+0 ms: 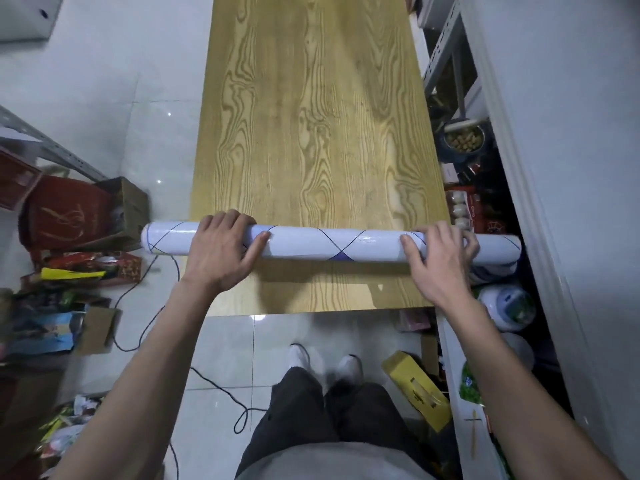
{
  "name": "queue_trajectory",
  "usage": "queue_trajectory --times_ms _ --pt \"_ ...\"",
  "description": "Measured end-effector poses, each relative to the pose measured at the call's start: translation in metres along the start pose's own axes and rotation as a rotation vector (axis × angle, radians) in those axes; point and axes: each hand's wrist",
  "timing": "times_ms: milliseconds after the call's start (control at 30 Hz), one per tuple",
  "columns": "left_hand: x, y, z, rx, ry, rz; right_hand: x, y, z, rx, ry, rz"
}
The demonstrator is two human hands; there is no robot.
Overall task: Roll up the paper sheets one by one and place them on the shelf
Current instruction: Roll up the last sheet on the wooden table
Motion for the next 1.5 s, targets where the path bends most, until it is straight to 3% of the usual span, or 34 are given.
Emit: queue_trajectory --times_ms 333,633,833,1000,1300,1500 --pt "0.006 -0.016 -0.111 0.265 0.026 0.163 -0.033 0.05 -0.109 0.353 -0.158 0.086" --pt "0.037 -0.026 -0.108 0.19 0.174 0.545 -0.019 0.199 -0.133 0.467 -0.049 0.472" --pt "0.124 0.001 -0.1 0.082 0.255 0.837 0.006 0.341 -0.151 0.507 0.007 0.784" --pt "0.225 0.05 -0.102 0.078 0.28 1.06 0.033 0.475 -0.17 0.653 0.084 0.968" --pt "0.428 0.238 -0.12 0.079 0.399 1.408 0.08 0.768 -0.197 0.797 0.187 1.282" --pt "0.517 0.335 -0.132 0.015 0.429 1.532 0.116 0.893 -0.221 0.791 0.209 1.377"
Point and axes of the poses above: each hand's wrist, its own y-axis away from the middle knuckle, its own z-axis out of the palm, x = y × z, and after that the axes turned 15 degrees about z, right-handed
